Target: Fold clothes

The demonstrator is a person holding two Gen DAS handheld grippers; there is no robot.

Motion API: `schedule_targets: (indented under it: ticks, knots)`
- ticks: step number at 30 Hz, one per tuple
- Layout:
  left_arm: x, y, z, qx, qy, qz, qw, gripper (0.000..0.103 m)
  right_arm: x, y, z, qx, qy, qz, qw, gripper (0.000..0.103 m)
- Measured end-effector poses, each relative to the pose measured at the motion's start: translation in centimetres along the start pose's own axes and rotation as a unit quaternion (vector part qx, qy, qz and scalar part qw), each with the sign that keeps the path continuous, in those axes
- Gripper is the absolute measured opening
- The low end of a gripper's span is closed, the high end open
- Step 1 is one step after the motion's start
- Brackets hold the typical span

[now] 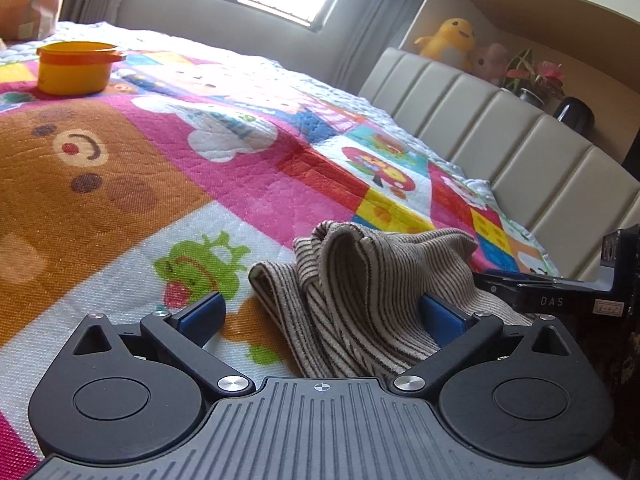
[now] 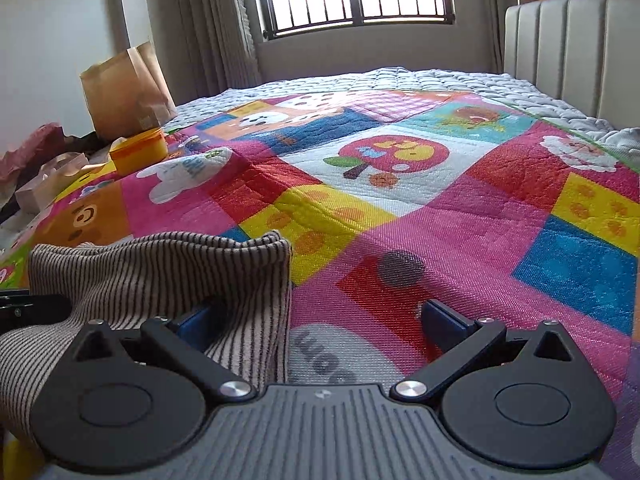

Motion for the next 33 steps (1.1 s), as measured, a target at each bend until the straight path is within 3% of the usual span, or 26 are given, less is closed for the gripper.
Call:
schedule_targets:
  ticks: [10,13,18,25,27,33]
  knots:
    - [-0.1,0.1,-0.1,0.005,0.003,-0.003,1.0,0.103,0.1,0.3,-0.5,0.014,-0.009,0.011,1.0,0.103]
    - [-0.1,0.1,-0.2,0.007,0.003,-0.004,1.0,0.103,0.7,0.8,-1.3,0.017,-0.02,0.055,0.998,0.103]
    - [-0.1,0.1,-0.2,0.007,0.005,-0.005,1.0,0.103,2.8,2.6,-2.9,0.041,-0.086,0.14,0.986,0.103]
    - [-0.1,0.2,-0.3,0.008,0.003,-0.004,1.0,0.103,0.2,2.0,-2.7,0.008,-0.028,0.08,0.996,0.103]
    - [-0.2,0.2,-0.3,0.009,0.004,-0.005,0.9999,0.103,0.5,2.3,-2.8,0.003,-0.034,0.111,0.993,0.103]
    - [-0.3,0.2,-0.3,0.01,0.008,-0.007,0.9999,0.103,1.2,2.2,-3.7,-0.006,-0.06,0.129,0.99,0.103]
Point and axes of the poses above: each gripper's, at about its wrist camera, not at the fingertips, and z roughly the way its jaws point, x to its right, y to its underside, the point moved 2 cm from there along z, roughly the way its jaws point, and after that the axes turned 3 degrees about -x, right-handed, at the moved point
